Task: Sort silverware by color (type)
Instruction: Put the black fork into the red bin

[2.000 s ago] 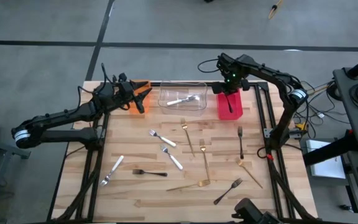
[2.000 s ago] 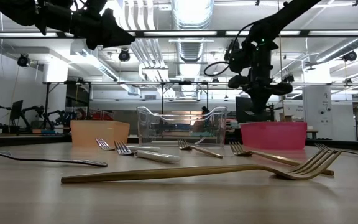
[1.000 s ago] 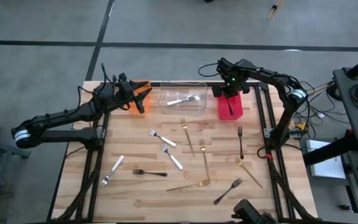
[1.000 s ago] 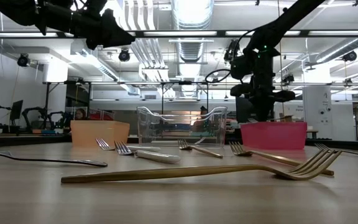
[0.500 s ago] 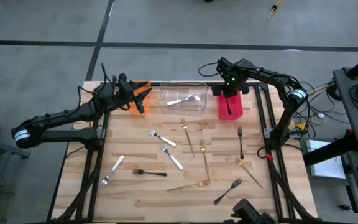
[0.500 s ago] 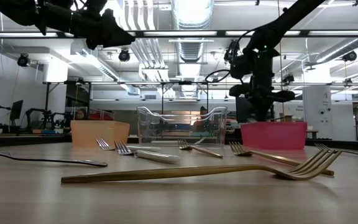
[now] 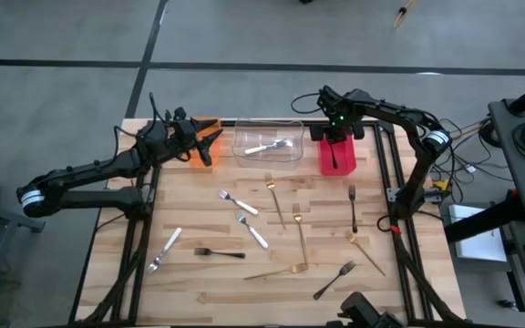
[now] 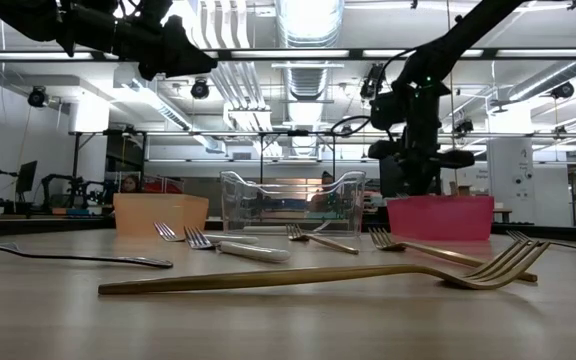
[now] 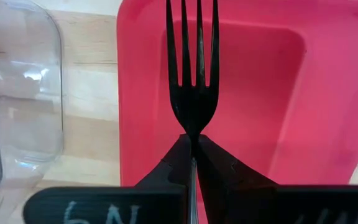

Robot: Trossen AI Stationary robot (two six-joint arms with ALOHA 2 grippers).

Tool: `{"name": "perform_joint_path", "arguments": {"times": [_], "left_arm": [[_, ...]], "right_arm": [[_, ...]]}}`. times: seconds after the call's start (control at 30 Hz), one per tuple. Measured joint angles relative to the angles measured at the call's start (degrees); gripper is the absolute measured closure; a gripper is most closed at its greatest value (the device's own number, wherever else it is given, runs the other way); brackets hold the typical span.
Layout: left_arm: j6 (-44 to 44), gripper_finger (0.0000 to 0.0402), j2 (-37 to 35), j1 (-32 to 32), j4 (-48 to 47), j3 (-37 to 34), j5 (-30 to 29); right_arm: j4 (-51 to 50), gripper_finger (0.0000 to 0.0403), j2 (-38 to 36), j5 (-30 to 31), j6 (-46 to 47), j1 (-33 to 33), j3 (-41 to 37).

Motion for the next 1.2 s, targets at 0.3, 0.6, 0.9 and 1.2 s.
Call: {"name": "perform_joint_path", "arguments": {"times": [0.3, 0.6, 0.9, 1.2], "left_arm": [[0.08, 0.0260, 0.00, 0.00, 0.01, 0.00, 0.00], [0.21, 0.0260, 0.00, 0.00, 0.01, 0.00, -0.01], [0.22, 0.0260, 0.00, 0.00, -0.01, 0.00, 0.00], [0.22, 0.0260, 0.01, 0.00, -0.01, 0.00, -0.02]], "right_arm": [[0.62, 0.0394, 0.00, 0.02, 0.50, 0.07, -0.19], [1.48, 0.0394, 0.00, 0.02, 0.61, 0.11, -0.19], [2.05, 0.0394, 0.00, 0.02, 0.63, 0.11, -0.19], [2.26, 0.0394, 0.00, 0.02, 1.11, 0.11, -0.36]]}}
